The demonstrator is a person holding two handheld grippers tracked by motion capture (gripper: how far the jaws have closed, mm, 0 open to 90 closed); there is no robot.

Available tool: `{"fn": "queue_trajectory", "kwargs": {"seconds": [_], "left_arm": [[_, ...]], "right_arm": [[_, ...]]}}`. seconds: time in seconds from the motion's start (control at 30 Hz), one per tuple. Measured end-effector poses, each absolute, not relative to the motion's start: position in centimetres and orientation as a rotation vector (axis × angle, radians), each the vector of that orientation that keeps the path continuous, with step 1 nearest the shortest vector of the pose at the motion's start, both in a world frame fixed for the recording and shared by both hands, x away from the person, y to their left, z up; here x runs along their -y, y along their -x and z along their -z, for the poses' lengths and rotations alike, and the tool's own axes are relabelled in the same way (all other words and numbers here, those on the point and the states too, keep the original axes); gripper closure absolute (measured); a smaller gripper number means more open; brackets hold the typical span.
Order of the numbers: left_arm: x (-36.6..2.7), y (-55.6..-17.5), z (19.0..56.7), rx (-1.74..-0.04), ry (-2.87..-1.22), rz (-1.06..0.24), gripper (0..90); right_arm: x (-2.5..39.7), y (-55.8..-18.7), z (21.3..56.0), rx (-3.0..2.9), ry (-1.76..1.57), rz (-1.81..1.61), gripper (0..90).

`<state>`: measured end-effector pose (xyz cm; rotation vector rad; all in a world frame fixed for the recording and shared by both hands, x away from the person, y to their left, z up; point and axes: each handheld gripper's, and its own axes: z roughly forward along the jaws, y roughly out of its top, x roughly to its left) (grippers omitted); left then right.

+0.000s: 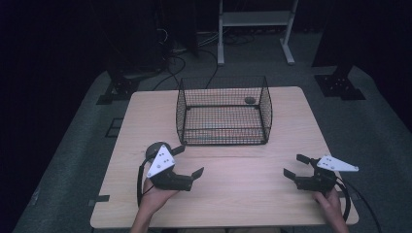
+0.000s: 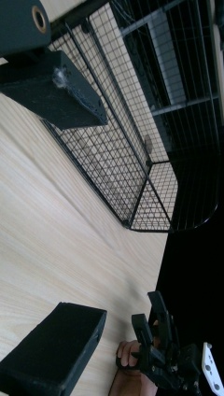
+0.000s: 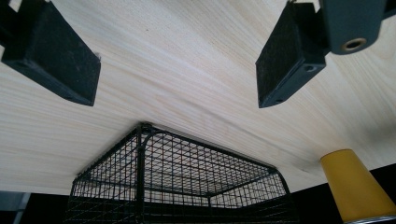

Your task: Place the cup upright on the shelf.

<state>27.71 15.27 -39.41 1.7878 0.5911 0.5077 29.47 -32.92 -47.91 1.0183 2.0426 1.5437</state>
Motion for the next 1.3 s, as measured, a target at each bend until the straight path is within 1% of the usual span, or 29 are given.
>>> {"fn": "queue_trajectory", "kwargs": {"seconds": [0.43, 0.8, 0.87, 1.3], "left_arm": [[-16.9, -27.5, 38.3, -0.596, -1.794, -0.534, 6.8], [-20.0, -27.6, 37.6, -0.643, -1.772, -0.593, 6.7], [-20.4, -27.7, 37.6, -0.656, -1.772, -0.604, 4.4], [-22.9, -28.8, 39.4, -0.734, -1.787, -0.625, 0.4]], "right_arm": [[32.9, -29.5, 47.9, -2.042, -1.020, -1.544, 12.9], [32.9, -29.5, 47.9, -2.039, -1.024, -1.545, 12.9], [32.9, -29.5, 47.9, -2.039, -1.024, -1.546, 12.9], [32.9, -29.5, 47.9, -2.038, -1.024, -1.545, 12.9]]}}
